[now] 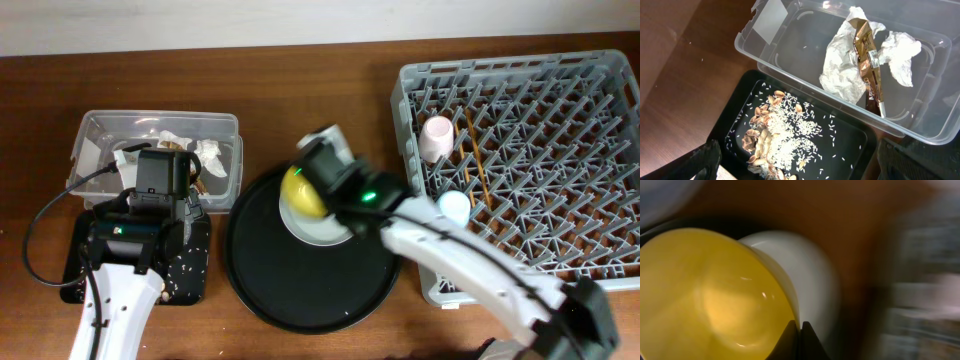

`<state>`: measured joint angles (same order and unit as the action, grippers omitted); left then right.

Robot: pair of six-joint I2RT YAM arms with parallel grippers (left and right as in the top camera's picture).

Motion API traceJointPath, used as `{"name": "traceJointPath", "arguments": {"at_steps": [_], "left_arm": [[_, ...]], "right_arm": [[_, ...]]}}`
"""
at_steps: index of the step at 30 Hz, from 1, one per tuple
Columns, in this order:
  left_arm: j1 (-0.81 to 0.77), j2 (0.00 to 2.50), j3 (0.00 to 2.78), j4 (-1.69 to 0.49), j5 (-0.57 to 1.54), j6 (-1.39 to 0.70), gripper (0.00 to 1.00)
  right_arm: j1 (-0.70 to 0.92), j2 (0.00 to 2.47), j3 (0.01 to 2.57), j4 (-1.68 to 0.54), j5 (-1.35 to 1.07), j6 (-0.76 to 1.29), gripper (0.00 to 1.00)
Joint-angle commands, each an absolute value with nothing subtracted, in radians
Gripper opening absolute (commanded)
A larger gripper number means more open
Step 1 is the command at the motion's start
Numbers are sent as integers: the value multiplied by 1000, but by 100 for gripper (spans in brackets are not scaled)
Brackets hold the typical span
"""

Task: Sort waste into correct bins and load items into the dishwasher rack
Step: 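Place the yellow bowl in the far right corner of the rack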

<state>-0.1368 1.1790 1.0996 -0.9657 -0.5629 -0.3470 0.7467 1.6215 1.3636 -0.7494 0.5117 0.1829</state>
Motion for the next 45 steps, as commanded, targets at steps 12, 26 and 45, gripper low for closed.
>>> {"name": "traceJointPath", "arguments": {"at_steps": [12, 26, 45], "left_arm": [[-134, 1179, 1100, -967, -556, -340, 99], [-134, 1179, 1100, -967, -556, -340, 99], [-134, 1179, 1100, -967, -556, -340, 99]], "right_arm": [[41, 1638, 1382, -220, 1265, -85, 4], [-184, 1904, 1382, -184, 1071, -109, 4], [37, 1999, 1382, -377, 980, -109, 5]]}}
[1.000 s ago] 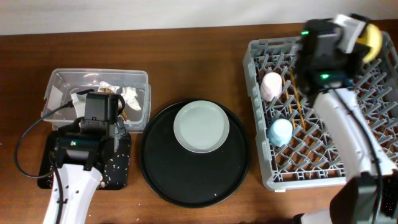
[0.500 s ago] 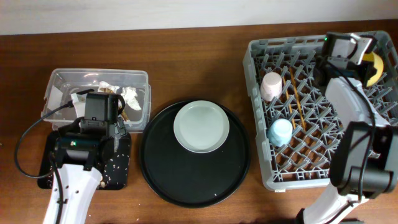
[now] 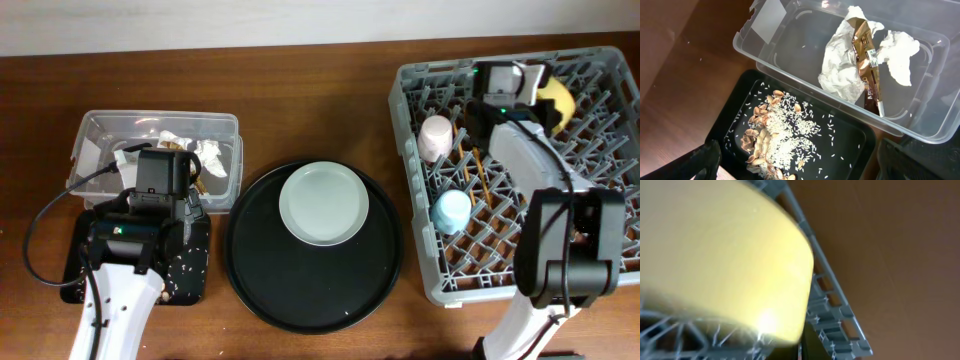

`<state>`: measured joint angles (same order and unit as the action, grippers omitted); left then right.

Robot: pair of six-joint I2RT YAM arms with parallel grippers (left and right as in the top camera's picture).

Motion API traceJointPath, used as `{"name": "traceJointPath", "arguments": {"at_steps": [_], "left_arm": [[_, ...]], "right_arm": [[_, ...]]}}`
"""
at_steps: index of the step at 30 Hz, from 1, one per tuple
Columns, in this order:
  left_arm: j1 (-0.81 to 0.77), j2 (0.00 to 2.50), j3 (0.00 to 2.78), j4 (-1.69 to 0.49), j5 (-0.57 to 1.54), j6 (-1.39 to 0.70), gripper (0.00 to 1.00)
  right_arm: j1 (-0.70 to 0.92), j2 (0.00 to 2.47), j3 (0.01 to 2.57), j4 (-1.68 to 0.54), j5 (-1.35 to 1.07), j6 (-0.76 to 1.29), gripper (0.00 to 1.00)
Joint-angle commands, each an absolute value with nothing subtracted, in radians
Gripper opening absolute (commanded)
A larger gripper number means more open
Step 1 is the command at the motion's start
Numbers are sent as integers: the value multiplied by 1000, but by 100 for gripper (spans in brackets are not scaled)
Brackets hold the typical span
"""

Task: Sort waste into correct bins and load items into the dishwasher rack
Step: 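Place the yellow bowl in the far right corner of the rack, then move the right gripper to the white plate and grasp its rim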

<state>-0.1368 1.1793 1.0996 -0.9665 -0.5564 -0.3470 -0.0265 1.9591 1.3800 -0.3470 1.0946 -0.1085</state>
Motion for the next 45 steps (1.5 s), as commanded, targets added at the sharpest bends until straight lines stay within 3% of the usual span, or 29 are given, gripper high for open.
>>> {"name": "traceJointPath", "arguments": {"at_steps": [1, 3, 5, 15, 19, 21, 26, 28, 30, 34, 36, 41, 45], "left_arm": [[-134, 1179, 1100, -967, -556, -340, 99], [-134, 1179, 1100, -967, -556, -340, 99], [-134, 1179, 1100, -967, -556, -340, 99], [-134, 1179, 1100, -967, -556, -340, 99], [-134, 1179, 1100, -967, -556, -340, 99], [-134, 1179, 1100, -967, -556, -340, 99], [-134, 1179, 1100, -967, -556, -340, 99], [-134, 1179, 1100, -967, -556, -340, 99], [-134, 1179, 1100, -967, -556, -340, 99], [-134, 1179, 1100, -967, -556, -340, 99], [-134, 1179, 1100, -967, -556, -340, 99], [-134, 1179, 1100, -967, -556, -340, 99], [-134, 1179, 1100, -967, -556, -340, 99]], "right_arm": [[47, 1999, 1382, -389, 980, -109, 17], [67, 1999, 1382, -406, 979, -109, 52], [89, 1998, 1382, -426, 980, -109, 61], [113, 1894, 1382, -493, 1034, -16, 72], [113, 1757, 1382, -537, 847, -13, 73], [109, 1634, 1382, -579, 642, 19, 82], [71, 1482, 1382, -624, 437, 39, 70], [39, 1446, 1382, -646, 355, 39, 39], [9, 1429, 1382, -709, 162, 39, 28], [16, 1451, 1375, -906, -540, 38, 31], [71, 1470, 1348, -968, -701, 38, 36], [340, 1498, 1212, -854, -672, 39, 42], [530, 1543, 1174, -765, -473, 74, 45]]}}
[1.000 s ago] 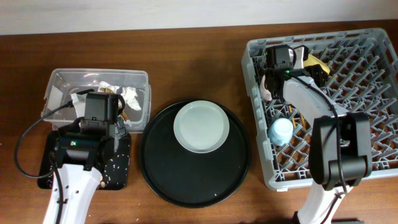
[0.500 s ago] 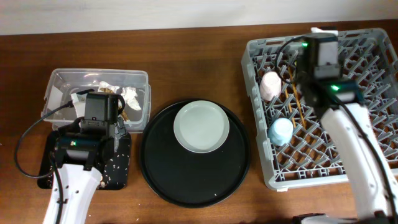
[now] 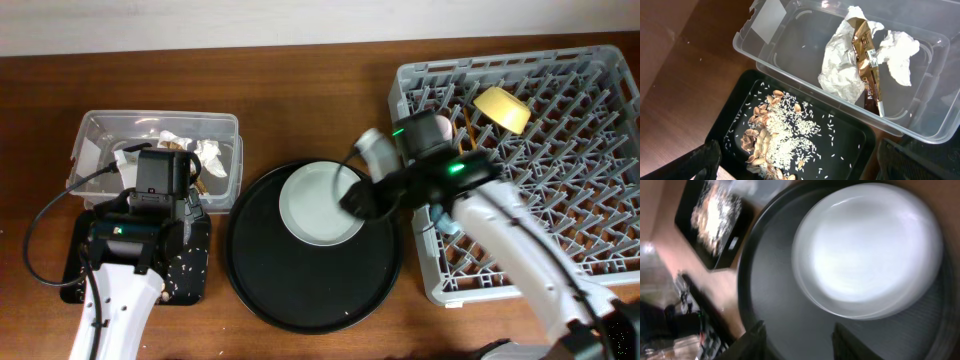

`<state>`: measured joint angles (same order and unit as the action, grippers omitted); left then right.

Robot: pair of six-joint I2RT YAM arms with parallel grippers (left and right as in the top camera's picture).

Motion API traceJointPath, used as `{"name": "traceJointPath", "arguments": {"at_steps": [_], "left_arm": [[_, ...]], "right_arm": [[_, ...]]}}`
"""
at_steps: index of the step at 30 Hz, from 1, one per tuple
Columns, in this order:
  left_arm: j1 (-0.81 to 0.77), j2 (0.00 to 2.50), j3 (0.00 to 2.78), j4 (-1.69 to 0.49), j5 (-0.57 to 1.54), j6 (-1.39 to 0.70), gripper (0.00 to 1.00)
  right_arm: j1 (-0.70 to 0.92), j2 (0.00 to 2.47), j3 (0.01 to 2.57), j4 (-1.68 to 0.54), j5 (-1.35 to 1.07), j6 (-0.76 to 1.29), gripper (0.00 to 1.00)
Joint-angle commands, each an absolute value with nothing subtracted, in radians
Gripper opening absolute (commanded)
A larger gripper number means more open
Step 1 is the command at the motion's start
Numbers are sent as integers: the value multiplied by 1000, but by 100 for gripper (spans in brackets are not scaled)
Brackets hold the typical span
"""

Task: Sort waste into correct bins and load items into the dishwasher rack
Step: 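Move the right gripper to the white plate and grasp its rim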

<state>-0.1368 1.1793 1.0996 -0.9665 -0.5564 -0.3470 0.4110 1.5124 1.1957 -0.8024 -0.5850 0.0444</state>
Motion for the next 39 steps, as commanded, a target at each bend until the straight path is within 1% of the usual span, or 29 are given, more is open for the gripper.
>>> {"name": "traceJointPath", "arguments": {"at_steps": [1, 4, 8, 12, 17, 18, 21, 22, 28, 32, 35, 39], "left_arm": [[-134, 1179, 1100, -967, -556, -340, 99], [-134, 1179, 1100, -967, -556, -340, 99], [-134, 1179, 1100, -967, -556, -340, 99], [-134, 1179, 1100, -967, -556, -340, 99], [-134, 1179, 1100, -967, -556, -340, 99], [-134, 1179, 1100, -967, -556, -340, 99], [-134, 1179, 1100, -967, -556, -340, 99], [-134, 1179, 1100, -967, -556, -340, 99], [-134, 1179, 1100, -967, -556, -340, 99], [-134, 1179, 1100, -967, -556, -340, 99], [-134, 1179, 1100, -967, -556, -340, 99], [-134, 1179, 1100, -967, -556, -340, 99]], "right_arm": [[569, 1560, 1174, -748, -418, 88, 45], [673, 1612, 1174, -678, -288, 87, 45], [763, 1705, 1173, -577, -193, 87, 45], [809, 1821, 1173, -489, -141, 87, 46], [818, 1964, 1173, -361, -119, 87, 45], [818, 1976, 1173, -356, -119, 87, 43], [818, 1980, 1174, -358, -119, 87, 12], [818, 1975, 1175, -360, -119, 88, 4], [817, 1873, 1208, -401, -119, 87, 4], [801, 1692, 1274, -480, -118, 87, 4], [740, 1529, 1295, -524, -118, 87, 4], [580, 1324, 1295, -585, -177, 87, 4]]}}
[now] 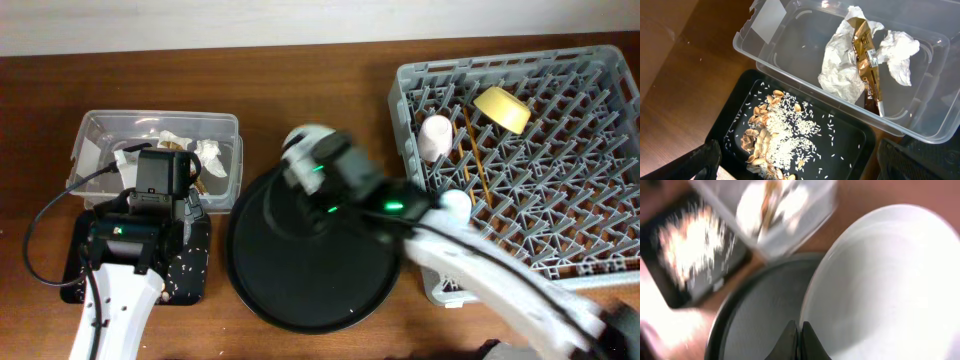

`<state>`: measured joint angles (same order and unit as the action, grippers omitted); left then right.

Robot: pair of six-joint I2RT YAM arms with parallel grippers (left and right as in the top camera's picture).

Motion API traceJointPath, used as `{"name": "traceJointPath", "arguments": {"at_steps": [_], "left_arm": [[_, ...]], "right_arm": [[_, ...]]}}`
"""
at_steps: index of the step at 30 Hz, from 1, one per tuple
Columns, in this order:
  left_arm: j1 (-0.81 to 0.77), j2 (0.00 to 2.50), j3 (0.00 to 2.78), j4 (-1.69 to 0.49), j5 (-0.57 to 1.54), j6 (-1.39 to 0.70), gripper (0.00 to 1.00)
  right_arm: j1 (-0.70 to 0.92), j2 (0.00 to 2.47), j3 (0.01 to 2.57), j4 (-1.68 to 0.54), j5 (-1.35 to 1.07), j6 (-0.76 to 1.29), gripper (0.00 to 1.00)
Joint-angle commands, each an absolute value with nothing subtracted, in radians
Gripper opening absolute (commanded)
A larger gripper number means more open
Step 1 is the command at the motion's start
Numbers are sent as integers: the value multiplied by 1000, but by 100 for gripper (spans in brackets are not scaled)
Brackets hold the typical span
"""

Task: Sort waste into correct bins and load items into the dishwasher rack
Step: 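Move the right gripper to the white plate and grasp its rim, then lift the white plate with the right gripper and carry it over the rack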

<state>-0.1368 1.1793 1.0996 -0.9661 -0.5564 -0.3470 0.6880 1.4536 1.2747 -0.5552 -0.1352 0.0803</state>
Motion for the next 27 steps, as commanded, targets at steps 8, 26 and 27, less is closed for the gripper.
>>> {"name": "traceJointPath", "arguments": {"at_steps": [8, 26, 27], "left_arm": [[-134, 1179, 1100, -967, -556, -340, 99], [-134, 1179, 1100, -967, -556, -340, 99], [-134, 1179, 1100, -967, -556, -340, 99]], "right_arm": [[-100, 1200, 1295, -788, -797, -39, 4], [-517, 1724, 1295, -891, -1253, -236, 4], [-517, 1729, 1295, -895, -1237, -236, 4]]}}
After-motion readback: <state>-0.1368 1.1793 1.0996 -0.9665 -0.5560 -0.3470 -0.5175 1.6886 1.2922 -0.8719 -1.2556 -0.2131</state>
